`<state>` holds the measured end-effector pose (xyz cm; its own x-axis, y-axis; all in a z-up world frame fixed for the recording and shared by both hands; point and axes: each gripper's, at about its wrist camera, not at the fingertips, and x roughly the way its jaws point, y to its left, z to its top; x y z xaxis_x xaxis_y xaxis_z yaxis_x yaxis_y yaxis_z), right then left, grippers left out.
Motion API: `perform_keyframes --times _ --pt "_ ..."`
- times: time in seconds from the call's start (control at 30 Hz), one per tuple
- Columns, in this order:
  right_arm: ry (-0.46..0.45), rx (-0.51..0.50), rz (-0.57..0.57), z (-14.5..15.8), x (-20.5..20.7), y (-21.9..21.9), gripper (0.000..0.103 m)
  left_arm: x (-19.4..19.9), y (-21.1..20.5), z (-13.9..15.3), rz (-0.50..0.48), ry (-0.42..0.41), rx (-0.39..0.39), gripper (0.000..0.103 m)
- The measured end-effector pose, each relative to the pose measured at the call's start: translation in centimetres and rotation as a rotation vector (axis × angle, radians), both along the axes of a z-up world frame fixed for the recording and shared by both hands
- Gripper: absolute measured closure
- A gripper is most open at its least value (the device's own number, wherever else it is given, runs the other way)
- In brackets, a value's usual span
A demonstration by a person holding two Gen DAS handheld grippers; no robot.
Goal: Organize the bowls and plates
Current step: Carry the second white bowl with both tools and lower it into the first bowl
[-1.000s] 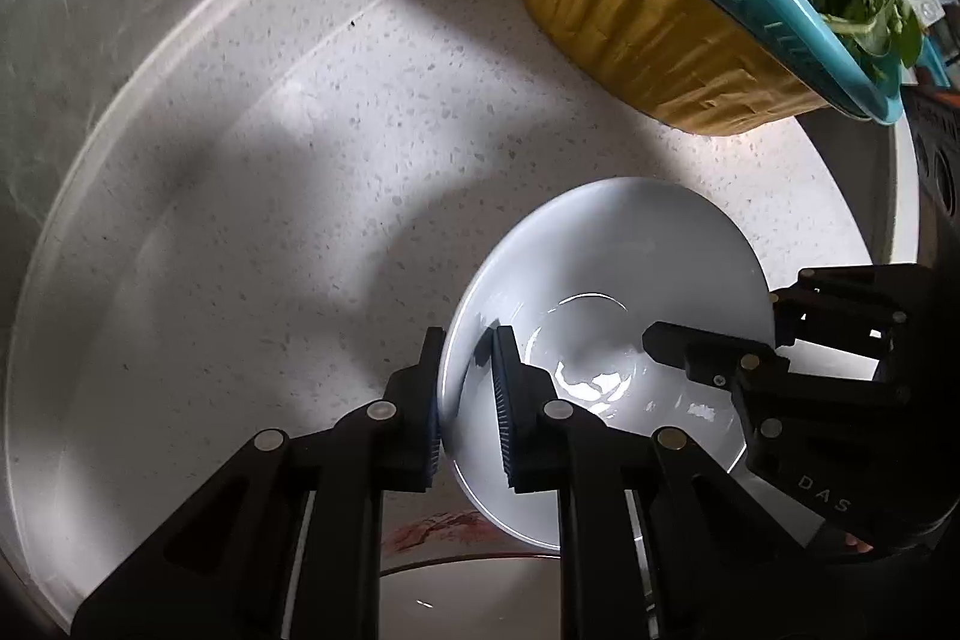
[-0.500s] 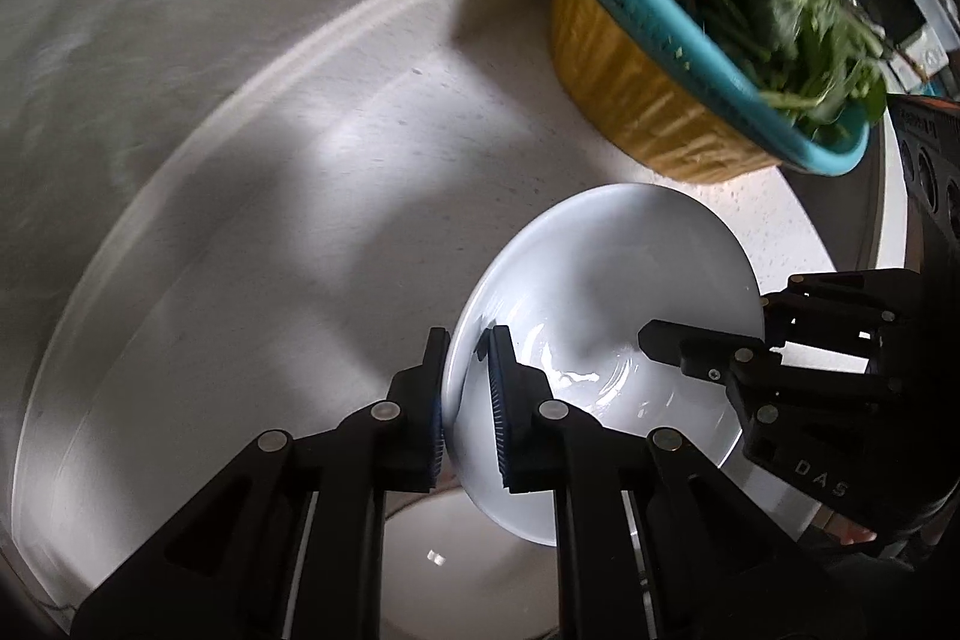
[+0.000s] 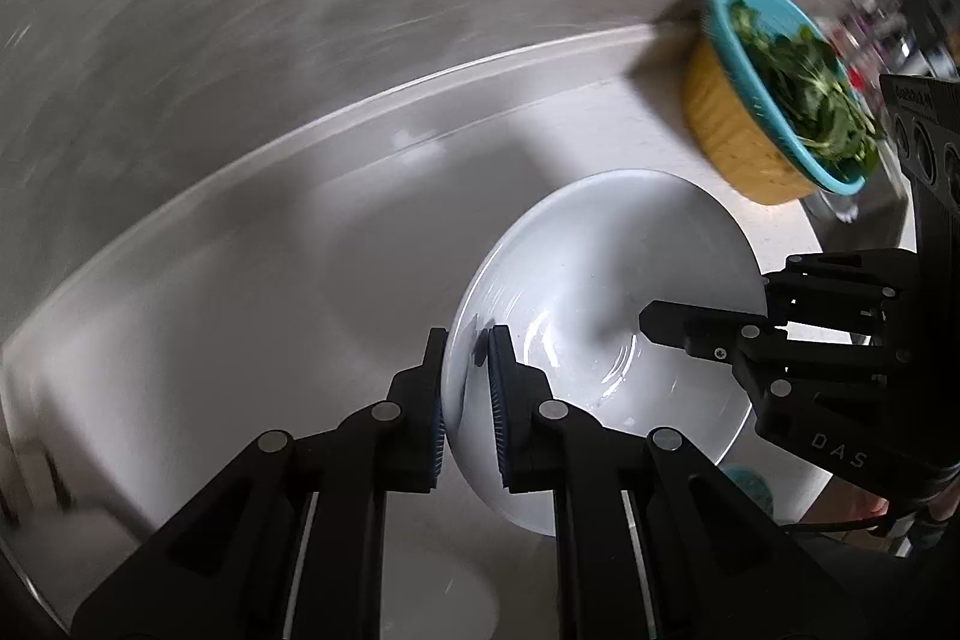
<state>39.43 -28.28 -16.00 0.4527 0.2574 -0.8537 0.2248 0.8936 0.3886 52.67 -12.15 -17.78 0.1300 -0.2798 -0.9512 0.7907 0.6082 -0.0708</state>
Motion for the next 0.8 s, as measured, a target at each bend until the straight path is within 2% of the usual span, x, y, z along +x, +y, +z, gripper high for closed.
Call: perform_keyframes --times 0.3,0.43,0.6,0.8 --pt "0.008 -0.008 0.229 0.9 3.0 10.3 0.09 0.5 13.0 -1.1 0.204 0.017 -0.011 0.092" --pt "0.04 -0.004 0.304 -0.2 3.9 14.2 0.09 -0.3 17.7 -2.8 0.276 0.044 -0.009 0.092" --pt "0.101 -0.001 0.365 -2.6 3.9 17.7 0.09 -1.9 21.5 -5.8 0.328 0.09 0.002 0.092" --pt "0.158 -0.017 0.39 -5.1 3.3 19.5 0.091 -2.9 23.2 -8.4 0.353 0.127 0.009 0.092"
